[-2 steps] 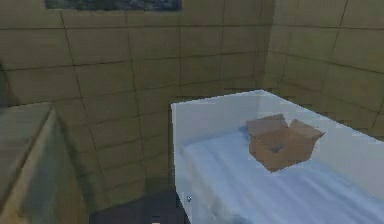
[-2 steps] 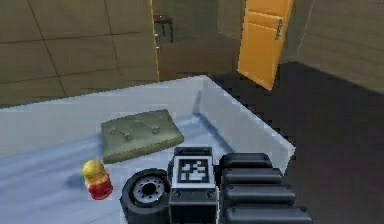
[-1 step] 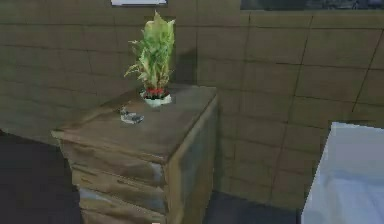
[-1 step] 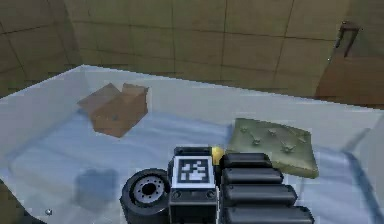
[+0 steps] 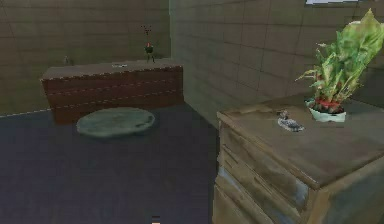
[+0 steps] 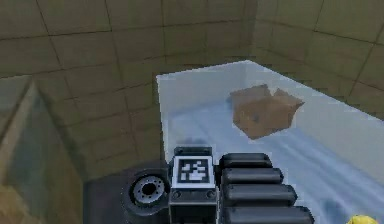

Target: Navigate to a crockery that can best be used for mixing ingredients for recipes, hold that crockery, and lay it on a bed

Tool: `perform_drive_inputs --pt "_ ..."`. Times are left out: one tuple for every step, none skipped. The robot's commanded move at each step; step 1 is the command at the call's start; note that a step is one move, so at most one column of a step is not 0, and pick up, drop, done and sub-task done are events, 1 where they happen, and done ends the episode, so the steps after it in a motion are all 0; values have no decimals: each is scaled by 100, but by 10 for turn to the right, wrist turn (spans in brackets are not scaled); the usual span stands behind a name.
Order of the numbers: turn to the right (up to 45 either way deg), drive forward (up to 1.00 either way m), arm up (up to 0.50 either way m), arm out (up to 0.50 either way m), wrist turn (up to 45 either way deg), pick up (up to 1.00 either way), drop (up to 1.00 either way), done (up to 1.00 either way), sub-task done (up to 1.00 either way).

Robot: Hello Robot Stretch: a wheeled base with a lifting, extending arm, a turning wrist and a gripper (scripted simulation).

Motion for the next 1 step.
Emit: perform_drive_inputs --pt "-180 0 0 0 0 0 0 0 0"
